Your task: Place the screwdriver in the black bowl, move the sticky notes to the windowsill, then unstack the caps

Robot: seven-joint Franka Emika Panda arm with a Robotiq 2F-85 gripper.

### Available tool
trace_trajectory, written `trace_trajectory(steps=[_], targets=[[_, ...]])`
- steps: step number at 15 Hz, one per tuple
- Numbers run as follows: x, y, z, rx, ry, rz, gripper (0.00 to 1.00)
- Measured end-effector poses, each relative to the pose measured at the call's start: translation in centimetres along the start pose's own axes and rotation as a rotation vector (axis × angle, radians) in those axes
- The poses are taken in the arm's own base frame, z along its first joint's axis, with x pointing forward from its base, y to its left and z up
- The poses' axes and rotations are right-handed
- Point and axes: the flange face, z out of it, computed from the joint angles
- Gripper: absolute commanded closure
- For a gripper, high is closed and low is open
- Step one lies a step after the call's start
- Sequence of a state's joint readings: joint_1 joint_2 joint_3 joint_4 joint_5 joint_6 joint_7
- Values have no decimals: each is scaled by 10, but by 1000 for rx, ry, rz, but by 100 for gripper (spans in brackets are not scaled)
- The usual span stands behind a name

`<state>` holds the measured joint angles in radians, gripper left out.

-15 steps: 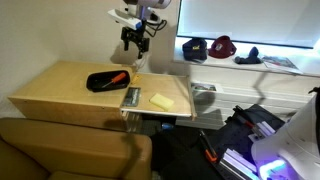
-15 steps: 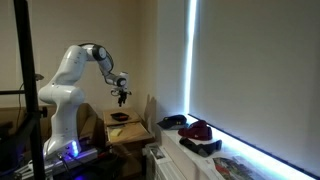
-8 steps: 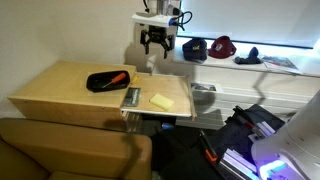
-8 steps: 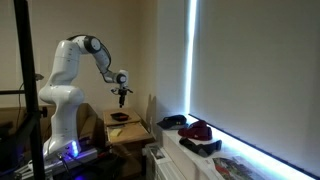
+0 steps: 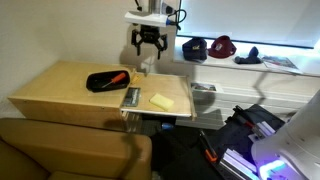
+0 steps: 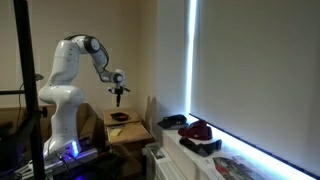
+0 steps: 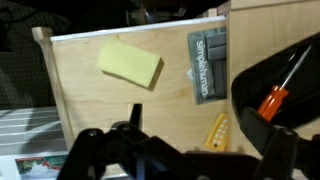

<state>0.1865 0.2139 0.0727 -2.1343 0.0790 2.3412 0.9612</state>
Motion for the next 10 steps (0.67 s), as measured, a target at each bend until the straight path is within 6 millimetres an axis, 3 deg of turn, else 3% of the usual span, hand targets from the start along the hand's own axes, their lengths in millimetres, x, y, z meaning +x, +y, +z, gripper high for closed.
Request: trace_trajectory(steps=[1,3,5,8,10], targets=[[-21,-14,14,2,1,-56,0],[-54,-31,62,-3,-6,-169,0],[-72,-31,118,-24,-24,-279,0],[-76,-11,186,-77,-68,-441,0],[-68,2,200,-111,-75,-524,0]])
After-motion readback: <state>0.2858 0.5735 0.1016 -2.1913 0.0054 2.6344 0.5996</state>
